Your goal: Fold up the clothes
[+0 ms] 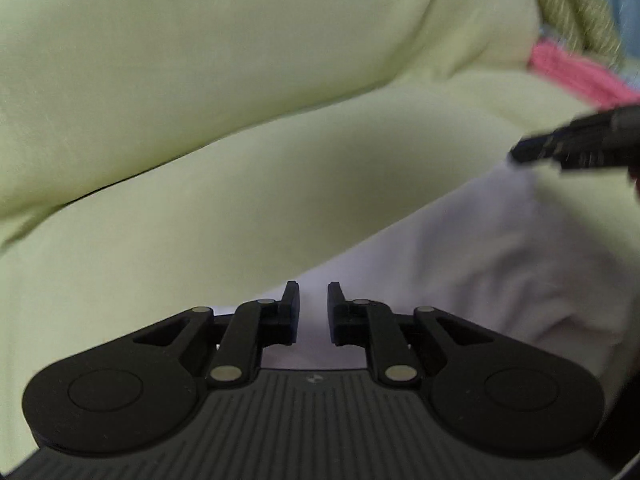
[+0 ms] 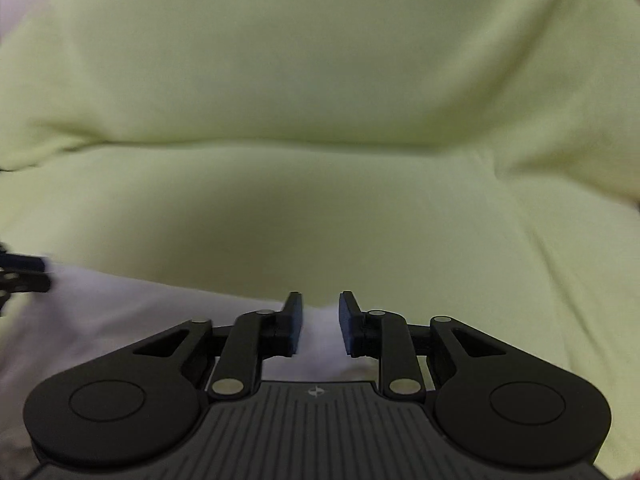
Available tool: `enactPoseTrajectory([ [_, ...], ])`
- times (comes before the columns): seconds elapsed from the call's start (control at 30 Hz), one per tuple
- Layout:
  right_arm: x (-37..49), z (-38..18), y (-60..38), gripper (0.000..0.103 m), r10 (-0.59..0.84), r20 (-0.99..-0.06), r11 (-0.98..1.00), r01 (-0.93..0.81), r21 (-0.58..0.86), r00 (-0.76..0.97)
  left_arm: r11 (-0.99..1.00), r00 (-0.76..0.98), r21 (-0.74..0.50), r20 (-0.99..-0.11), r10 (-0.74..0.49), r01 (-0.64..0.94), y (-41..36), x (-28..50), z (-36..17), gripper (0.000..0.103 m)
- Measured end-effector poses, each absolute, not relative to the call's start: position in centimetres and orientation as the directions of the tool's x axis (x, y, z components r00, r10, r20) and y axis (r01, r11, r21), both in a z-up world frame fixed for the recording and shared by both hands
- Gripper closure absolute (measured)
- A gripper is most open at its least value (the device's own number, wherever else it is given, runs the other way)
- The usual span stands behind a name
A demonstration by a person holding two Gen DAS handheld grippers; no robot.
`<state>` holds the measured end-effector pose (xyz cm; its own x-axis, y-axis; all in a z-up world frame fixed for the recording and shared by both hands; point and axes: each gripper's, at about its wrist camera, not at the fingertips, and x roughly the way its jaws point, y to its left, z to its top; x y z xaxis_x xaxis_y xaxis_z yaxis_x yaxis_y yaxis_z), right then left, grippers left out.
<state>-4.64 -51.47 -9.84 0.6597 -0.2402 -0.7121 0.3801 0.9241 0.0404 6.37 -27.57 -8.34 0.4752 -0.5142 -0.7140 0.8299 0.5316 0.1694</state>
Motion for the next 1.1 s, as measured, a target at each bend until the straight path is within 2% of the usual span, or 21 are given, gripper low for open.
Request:
enactPoseTrajectory([
  [0.07,-3.6,-12.0,-53.0,0.087,-0.217,-0.781,0.909,0.414,0.058,0.586,0.518,0.455,0.196,-0.775,-0.438,0.833,-28.5,7.8,-10.0,0.091],
  [0.1,-3.7,-12.0,-53.2,0.087,-0.21,-0.771,0.906,0.415,0.077,0.601,0.509,0.442,0.207,-0.802,-0.401,0.836,-28.9,8.4,-11.0,0.092],
  [0.13,-3.5,-11.9,-53.5,0.092,-0.206,-0.779,0.903,0.422,0.082,0.592,0.498,0.436,0.201,-0.799,-0.415,0.843,-29.0,8.5,-11.0,0.093],
  [0.3,-4.0,-8.7,-55.1,0.087,-0.211,-0.799,0.809,0.559,0.18,0.563,0.442,0.364,0.205,-0.877,-0.313,0.873,-30.8,9.4,-8.8,0.092],
  [0.4,-5.1,-5.4,-55.1,0.086,-0.247,-0.795,0.752,0.626,0.204,0.555,0.392,0.329,0.181,-0.877,-0.351,0.902,-31.1,9.5,-4.6,0.091],
  [0.53,-6.3,-1.8,-53.5,0.086,-0.304,-0.818,0.703,0.694,0.153,0.489,0.185,0.337,0.287,-0.868,-0.366,0.94,-30.1,9.7,-1.5,0.091],
  [0.63,-7.8,1.4,-49.8,0.084,-0.387,-0.822,0.628,0.772,0.098,0.419,-0.052,0.312,0.361,-0.863,-0.396,0.931,-28.5,10.6,-1.2,0.091],
  [0.73,-9.0,3.2,-43.6,0.077,-0.466,-0.817,0.521,0.851,0.058,0.341,-0.339,0.257,0.448,-0.838,-0.481,0.827,-25.9,11.2,-1.9,0.088],
  [0.83,-9.4,3.0,-36.6,0.067,-0.482,-0.834,0.405,0.912,0.06,0.269,-0.593,0.166,0.545,-0.803,-0.573,0.593,-22.2,11.8,-3.7,0.078],
  [0.9,-9.0,1.6,-32.2,0.067,-0.43,-0.869,0.335,0.937,0.098,0.244,-0.642,0.135,0.579,-0.786,-0.604,0.502,-21.2,11.9,-5.3,0.074],
  [1.0,-7.9,-0.3,-27.3,0.067,-0.348,-0.904,0.307,0.941,0.141,0.249,-0.695,0.083,0.624,-0.762,-0.642,0.359,-19.7,12.1,-7.7,0.074],
  [1.1,-7.0,-1.7,-24.4,0.062,-0.318,-0.918,0.306,0.942,0.136,0.236,-0.722,0.024,0.66,-0.741,-0.671,0.207,-18.2,12.3,-10.2,0.073],
])
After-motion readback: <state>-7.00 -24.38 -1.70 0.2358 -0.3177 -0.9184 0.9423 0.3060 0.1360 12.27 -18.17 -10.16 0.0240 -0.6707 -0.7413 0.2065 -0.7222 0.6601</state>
